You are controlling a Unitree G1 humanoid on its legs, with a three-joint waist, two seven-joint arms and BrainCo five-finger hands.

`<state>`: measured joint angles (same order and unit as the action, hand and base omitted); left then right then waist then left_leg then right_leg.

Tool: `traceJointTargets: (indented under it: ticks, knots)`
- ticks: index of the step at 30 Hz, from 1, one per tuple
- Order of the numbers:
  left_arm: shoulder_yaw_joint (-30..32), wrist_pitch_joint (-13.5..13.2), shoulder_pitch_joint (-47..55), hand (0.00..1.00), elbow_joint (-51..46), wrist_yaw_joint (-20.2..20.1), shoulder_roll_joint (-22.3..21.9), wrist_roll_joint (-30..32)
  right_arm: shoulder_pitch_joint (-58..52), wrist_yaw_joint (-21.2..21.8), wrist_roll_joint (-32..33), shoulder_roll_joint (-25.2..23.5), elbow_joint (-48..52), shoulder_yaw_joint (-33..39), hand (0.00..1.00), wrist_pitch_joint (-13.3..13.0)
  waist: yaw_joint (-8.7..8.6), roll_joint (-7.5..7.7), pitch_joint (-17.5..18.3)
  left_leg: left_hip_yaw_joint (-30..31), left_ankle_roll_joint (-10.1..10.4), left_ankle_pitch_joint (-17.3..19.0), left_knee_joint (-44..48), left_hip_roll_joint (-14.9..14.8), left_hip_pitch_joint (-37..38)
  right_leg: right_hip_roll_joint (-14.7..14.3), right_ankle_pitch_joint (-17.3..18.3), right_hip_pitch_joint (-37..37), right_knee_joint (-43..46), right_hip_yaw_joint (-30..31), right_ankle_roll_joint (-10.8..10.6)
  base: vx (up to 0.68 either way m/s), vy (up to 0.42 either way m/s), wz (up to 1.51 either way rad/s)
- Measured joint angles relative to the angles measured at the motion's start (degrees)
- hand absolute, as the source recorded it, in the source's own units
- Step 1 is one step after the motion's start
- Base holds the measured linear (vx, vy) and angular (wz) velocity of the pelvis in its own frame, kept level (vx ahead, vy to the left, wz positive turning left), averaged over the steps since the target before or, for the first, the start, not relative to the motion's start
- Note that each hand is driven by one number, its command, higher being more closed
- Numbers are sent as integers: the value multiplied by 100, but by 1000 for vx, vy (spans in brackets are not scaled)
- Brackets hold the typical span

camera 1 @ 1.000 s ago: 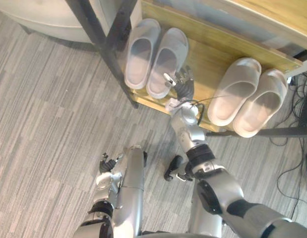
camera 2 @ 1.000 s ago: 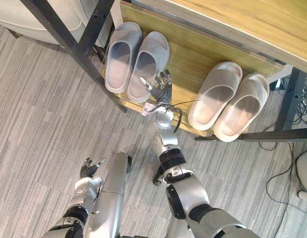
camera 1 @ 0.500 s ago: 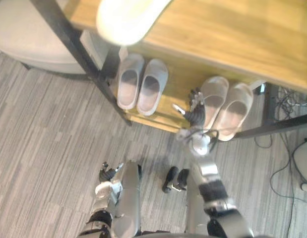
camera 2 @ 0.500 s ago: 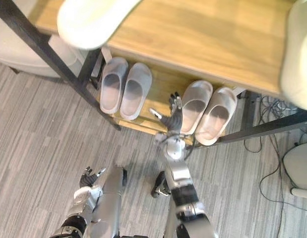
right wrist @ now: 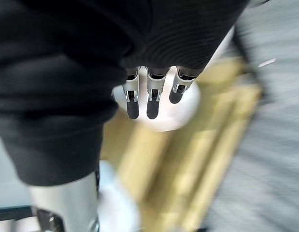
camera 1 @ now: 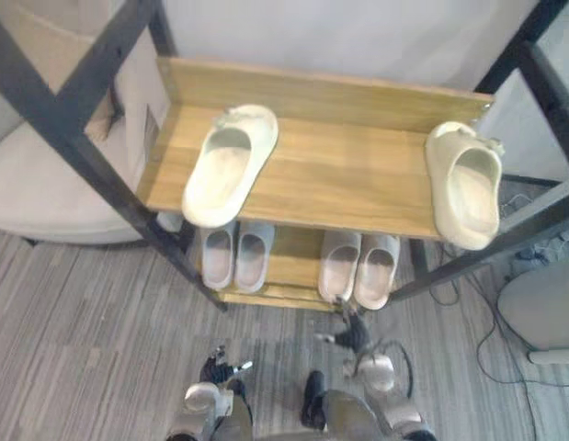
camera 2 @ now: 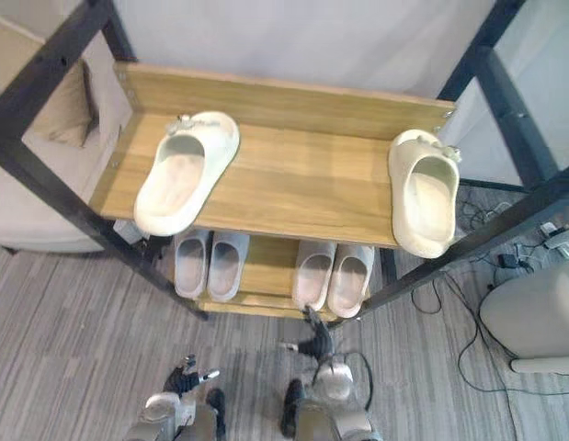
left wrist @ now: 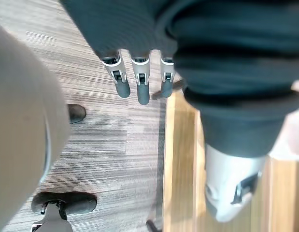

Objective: Organize the slippers on the shoe rack

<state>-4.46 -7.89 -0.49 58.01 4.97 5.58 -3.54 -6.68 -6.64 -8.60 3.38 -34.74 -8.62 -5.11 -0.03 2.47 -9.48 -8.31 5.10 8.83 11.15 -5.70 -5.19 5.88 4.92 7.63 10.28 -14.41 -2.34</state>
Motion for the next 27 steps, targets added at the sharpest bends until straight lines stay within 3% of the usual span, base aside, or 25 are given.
traceJointTargets:
  ticks: [3,8,13,22,27]
  knots:
    - [-178,-6,75,0,-3,-22,28,6,-187,75,-34,90,-935,442,0,52,-11,-105,173,-47,-39,-119,-324,70,279,-32,-233,-316,-461,53,-50,23,42,-7]
    - [-586,-29,158,0,-148,-36,38,4,-11,93,106,168,-1616,895,0,10,-30,-133,294,-22,-86,-285,-609,128,558,-66,-503,-650,-885,67,-35,-44,9,0]
    - [-1366,-32,299,0,-818,-99,39,-2,2,97,194,152,-1758,1025,0,3,1,-144,365,115,-134,-493,-895,202,639,-48,-610,-734,-1064,-14,-54,-106,-15,11]
    - [-2590,-188,738,0,-4092,-701,249,-714,-21,96,184,158,-1792,1025,0,3,3,-238,563,371,-152,-587,-1227,324,643,6,-634,-782,-1225,-88,-79,-56,-6,10]
    - [-2832,-201,705,0,-5413,-791,268,-1095,-26,94,175,172,-1818,978,0,12,4,-290,635,525,-210,-691,-1295,349,752,1,-666,-929,-1239,-238,-109,114,-19,16]
